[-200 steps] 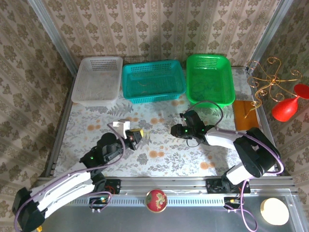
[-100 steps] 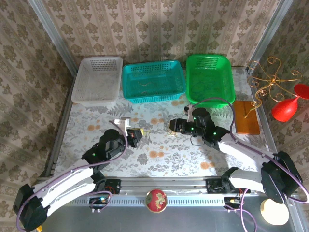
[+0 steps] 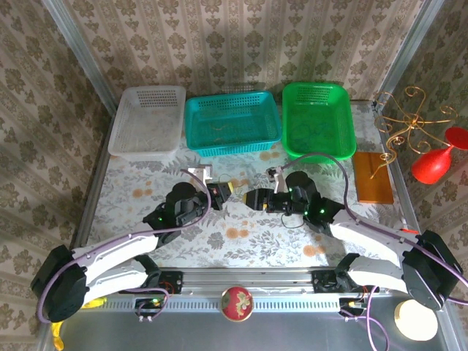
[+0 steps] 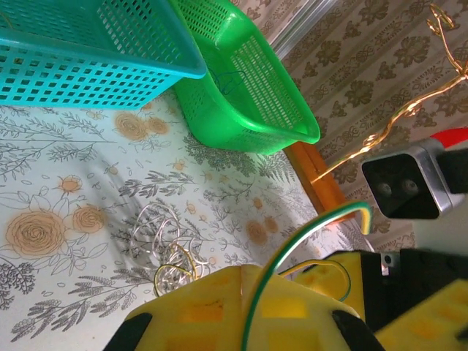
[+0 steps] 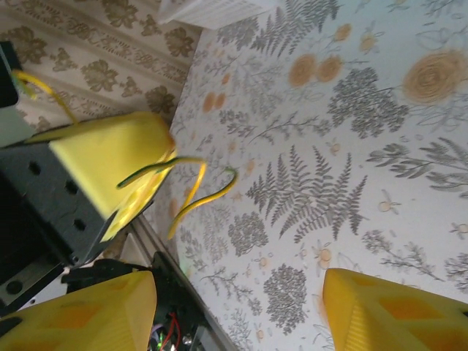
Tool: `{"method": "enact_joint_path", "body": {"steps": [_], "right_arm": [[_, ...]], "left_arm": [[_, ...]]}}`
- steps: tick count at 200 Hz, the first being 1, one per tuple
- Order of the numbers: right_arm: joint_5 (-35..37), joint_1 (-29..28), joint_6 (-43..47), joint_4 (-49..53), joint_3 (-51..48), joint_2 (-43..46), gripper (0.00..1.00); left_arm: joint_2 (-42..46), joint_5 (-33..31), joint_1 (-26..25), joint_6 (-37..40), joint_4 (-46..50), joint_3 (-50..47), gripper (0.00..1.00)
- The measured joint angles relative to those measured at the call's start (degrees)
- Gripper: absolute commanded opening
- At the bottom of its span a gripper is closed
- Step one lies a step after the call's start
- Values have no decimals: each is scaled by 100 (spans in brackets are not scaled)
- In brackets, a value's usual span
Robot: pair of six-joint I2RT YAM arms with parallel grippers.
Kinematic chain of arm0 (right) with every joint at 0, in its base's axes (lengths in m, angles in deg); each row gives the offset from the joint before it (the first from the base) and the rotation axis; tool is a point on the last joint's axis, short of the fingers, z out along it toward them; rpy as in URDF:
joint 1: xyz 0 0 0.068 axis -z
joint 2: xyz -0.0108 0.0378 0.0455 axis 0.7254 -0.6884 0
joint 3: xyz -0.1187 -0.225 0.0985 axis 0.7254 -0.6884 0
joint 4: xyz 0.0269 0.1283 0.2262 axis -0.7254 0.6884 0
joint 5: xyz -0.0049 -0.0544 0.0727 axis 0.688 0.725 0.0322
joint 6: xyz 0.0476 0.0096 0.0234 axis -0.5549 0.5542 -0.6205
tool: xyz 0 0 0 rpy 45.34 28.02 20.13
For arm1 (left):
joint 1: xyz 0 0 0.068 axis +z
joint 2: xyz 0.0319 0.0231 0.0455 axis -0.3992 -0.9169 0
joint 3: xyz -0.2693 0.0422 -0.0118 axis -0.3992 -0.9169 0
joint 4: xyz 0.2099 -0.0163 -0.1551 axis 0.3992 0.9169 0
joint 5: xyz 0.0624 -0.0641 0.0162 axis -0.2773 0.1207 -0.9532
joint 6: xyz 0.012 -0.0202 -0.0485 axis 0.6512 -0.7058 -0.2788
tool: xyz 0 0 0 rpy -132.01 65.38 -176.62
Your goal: Untangle the cables
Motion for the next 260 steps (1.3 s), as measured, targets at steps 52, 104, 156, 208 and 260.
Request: {"method": "enact_joint_path", "body": {"steps": [52,104,156,208,260], "right_arm": [[2,-103,-22,-181,87,-291,63],[4,-103,-28,-341,278,-503,61],[76,-90,37,-304,328,-498,13],[256,284,24,-297,0,-485,0],[278,772,22,-562,-352,-295,1]], "left_arm": [[-136,-37,-90,-61,-83,127,0],[-223,-63,-195,-61,-120,138,0],[-278,-87,-201,-61,-205,146,0],[-297,85,179,-125,-157,507,0],[-675,863,1010,-160,256,1141,0]]}}
